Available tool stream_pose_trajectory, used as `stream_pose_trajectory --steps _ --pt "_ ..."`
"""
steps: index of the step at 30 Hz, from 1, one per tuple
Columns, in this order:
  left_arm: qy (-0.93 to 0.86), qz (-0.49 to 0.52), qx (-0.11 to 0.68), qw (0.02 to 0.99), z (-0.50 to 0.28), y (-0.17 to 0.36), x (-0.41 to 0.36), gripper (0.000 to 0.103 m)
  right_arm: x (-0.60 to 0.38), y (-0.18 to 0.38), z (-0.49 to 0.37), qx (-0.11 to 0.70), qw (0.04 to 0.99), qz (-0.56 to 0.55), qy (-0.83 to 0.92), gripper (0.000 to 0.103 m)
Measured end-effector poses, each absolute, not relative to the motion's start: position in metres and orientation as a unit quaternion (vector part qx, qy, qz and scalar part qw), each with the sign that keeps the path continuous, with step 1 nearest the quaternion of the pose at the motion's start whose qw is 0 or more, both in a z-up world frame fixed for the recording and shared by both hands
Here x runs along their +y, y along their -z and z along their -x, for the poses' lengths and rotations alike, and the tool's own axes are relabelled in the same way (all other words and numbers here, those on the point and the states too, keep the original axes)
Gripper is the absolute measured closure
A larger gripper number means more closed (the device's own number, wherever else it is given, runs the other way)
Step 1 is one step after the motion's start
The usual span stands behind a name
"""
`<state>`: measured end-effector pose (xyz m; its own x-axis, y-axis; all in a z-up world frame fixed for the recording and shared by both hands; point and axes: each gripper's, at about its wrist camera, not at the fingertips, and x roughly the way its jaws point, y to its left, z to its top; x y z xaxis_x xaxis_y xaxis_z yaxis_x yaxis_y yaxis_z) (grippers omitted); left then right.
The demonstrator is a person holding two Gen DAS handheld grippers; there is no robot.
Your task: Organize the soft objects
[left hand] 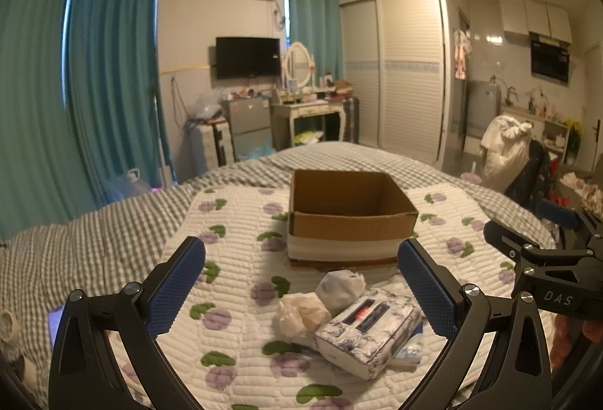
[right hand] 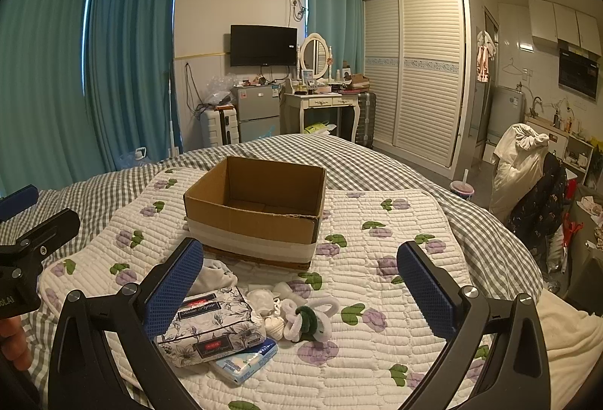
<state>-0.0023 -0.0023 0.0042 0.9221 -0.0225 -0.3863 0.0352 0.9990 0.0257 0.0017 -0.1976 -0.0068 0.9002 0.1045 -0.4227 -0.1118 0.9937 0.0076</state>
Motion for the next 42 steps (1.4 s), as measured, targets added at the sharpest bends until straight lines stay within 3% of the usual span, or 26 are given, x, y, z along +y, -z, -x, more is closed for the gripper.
stream_pose_trajectory --steps 26,42 --pt "0.012 -0.014 0.196 0.980 0.007 0.004 0.012 0.000 -0.178 0.014 -0.001 0.226 0.972 0.037 -0.059 0.000" --pt "-0.036 0.007 0.305 0.952 -0.020 0.094 0.075 0.000 -0.068 0.147 -0.037 0.379 0.898 0.147 -0.170 0.000"
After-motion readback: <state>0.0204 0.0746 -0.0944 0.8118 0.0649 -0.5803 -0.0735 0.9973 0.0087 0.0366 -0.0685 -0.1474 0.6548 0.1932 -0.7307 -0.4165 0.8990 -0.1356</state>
